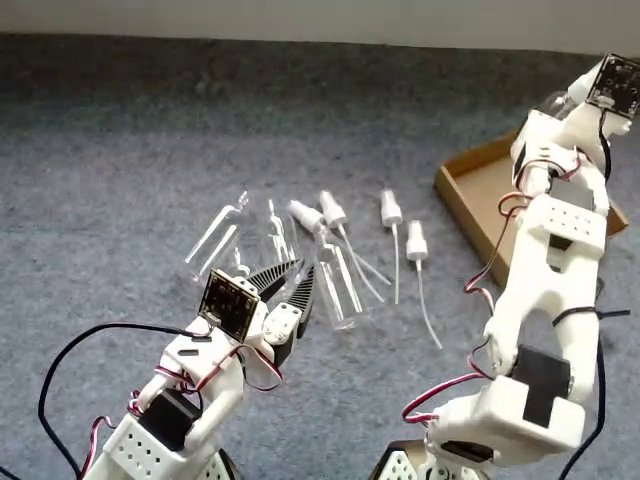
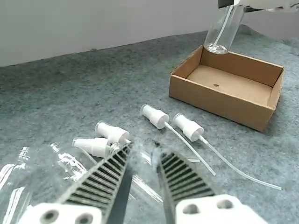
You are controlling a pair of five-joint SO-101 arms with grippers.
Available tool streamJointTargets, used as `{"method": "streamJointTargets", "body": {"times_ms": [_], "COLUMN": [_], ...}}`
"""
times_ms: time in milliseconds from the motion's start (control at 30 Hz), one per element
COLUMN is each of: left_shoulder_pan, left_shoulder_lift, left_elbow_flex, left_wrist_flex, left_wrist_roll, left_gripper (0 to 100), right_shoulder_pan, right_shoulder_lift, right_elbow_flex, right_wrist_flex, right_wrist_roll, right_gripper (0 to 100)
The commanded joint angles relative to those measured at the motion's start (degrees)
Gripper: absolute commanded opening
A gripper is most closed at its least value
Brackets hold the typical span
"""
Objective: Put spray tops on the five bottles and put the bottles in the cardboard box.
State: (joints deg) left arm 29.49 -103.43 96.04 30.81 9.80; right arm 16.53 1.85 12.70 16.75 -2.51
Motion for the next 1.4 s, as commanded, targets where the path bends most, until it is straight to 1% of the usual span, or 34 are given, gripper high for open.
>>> {"method": "streamJointTargets", "body": {"times_ms": [0,67,167,233,400,700,1367], "left_shoulder_pan": [-0.75,-0.75,-0.75,-0.75,-0.75,-0.75,-0.75], "left_shoulder_lift": [-0.04,-0.04,-0.04,-0.04,-0.04,-0.04,-0.04], "left_elbow_flex": [1.10,1.10,1.10,1.10,1.10,1.10,1.10], "left_wrist_flex": [0.18,0.18,0.18,0.18,0.18,0.18,0.18], "left_wrist_roll": [-0.44,-0.44,-0.44,-0.44,-0.44,-0.44,-0.44], "left_gripper": [1,1,1,1,1,1,1], "right_shoulder_pan": [0.92,1.36,1.45,1.63,1.80,1.71,1.71], "right_shoulder_lift": [1.71,3.65,6.20,7.34,9.71,18.86,25.98], "right_elbow_flex": [-4.26,-4.35,-4.44,-4.44,-6.46,-14.73,-14.90], "right_wrist_flex": [-4.62,-6.64,-11.03,-12.79,-13.58,-13.49,-13.58], "right_wrist_roll": [0.18,0.53,5.89,7.82,7.74,7.74,8.18], "right_gripper": [8.2,8.2,8.2,8.2,8.2,8.2,8.4]}}
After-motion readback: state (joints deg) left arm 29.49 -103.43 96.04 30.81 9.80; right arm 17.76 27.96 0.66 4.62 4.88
